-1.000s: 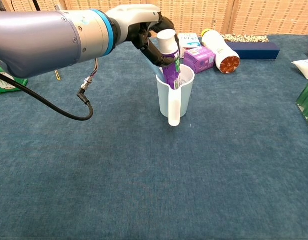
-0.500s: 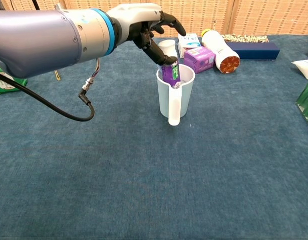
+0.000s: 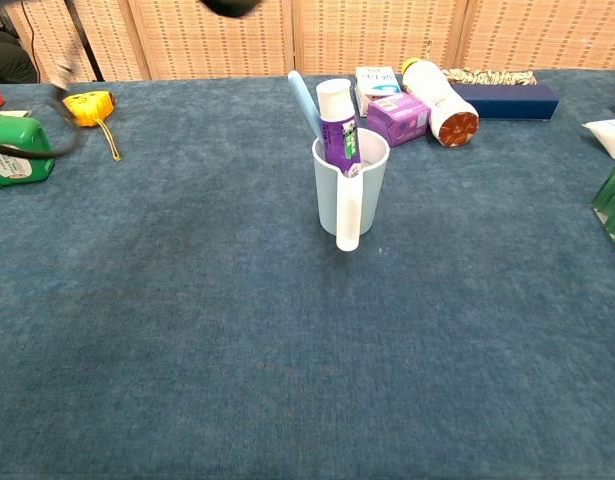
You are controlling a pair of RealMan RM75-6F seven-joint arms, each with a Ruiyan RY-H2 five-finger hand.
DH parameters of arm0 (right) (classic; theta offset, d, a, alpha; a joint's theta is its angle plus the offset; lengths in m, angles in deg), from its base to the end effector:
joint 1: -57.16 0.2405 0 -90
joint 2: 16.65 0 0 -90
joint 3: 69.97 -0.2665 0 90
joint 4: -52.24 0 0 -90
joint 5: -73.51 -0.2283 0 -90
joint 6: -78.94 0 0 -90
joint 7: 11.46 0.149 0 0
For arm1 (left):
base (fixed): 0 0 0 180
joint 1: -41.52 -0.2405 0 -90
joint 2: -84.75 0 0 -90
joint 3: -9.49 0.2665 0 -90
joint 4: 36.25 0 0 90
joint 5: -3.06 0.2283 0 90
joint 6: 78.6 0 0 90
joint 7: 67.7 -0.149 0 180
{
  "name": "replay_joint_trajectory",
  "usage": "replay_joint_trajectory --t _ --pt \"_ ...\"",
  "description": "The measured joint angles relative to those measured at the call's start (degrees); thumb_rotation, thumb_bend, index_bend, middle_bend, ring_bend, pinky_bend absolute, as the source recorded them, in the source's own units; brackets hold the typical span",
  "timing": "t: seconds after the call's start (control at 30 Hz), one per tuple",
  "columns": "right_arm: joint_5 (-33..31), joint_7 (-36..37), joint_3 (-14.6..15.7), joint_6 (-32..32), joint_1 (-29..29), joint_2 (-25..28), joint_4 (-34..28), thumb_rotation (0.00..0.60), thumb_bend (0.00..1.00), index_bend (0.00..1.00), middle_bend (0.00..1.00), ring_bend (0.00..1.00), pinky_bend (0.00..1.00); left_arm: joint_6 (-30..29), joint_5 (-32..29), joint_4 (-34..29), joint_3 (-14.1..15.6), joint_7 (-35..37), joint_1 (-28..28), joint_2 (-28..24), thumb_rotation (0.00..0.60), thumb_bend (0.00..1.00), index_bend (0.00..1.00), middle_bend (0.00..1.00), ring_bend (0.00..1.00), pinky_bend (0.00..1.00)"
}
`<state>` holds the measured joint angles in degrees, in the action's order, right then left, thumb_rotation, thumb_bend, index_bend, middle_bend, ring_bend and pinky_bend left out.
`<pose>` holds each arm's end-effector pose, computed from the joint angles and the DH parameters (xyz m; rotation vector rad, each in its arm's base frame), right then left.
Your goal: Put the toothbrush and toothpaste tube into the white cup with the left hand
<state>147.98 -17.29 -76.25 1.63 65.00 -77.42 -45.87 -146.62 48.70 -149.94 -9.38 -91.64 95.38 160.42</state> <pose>-0.3284 -0.2149 0.1559 1.3205 -0.9825 0.7752 -0.0207 0.3507 0.0570 -1.7153 -1.0644 -1.2762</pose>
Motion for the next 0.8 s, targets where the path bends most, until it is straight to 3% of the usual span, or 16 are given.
replay_joint_trajectory --t 0.03,0.1,0.3,0.43,0.63,0.8 --pt "0.1 -0.1 0.0 -0.1 0.0 0.0 0.0 0.600 0.00 0.00 0.00 0.00 0.00 -1.3 1.4 -1.1 1.1 -1.0 -1.4 -2.1 0.600 0.11 0.00 0.00 0.00 0.00" --pt "0.4 -0.3 0.0 -0.4 0.0 -0.2 -0.1 0.600 0.00 0.00 0.00 0.00 0.00 -3.3 3.9 -2.5 3.2 -1.9 -4.0 -5.3 0.600 0.02 0.00 0.00 0.00 0.00" --pt "1.1 -3.0 -0.6 -3.2 -0.2 -2.0 0.5 0.600 0.00 0.00 0.00 0.00 0.00 -9.7 17.4 -3.2 14.3 1.2 -15.8 -13.7 0.600 0.00 0.00 0.00 0.00 0.00" --pt "1.8 -6.6 -1.1 -6.3 -0.4 -3.9 1.9 0.600 0.00 0.00 0.00 0.00 0.00 -14.8 27.7 2.0 22.1 9.4 -26.4 -17.3 0.600 0.00 0.00 0.00 0.00 0.00" --pt "3.7 -9.0 -1.2 -9.0 -0.9 -5.7 3.4 0.600 0.00 0.00 0.00 0.00 0.00 -20.1 33.7 14.5 27.0 20.3 -37.1 -17.3 0.600 0.00 0.00 0.00 0.00 0.00" --pt "5.0 -8.0 -0.7 -9.4 -1.4 -4.8 2.3 0.600 0.00 0.00 0.00 0.00 0.00 -22.0 35.3 22.0 28.3 25.8 -42.0 -14.7 0.600 0.00 0.00 0.00 0.00 0.00"
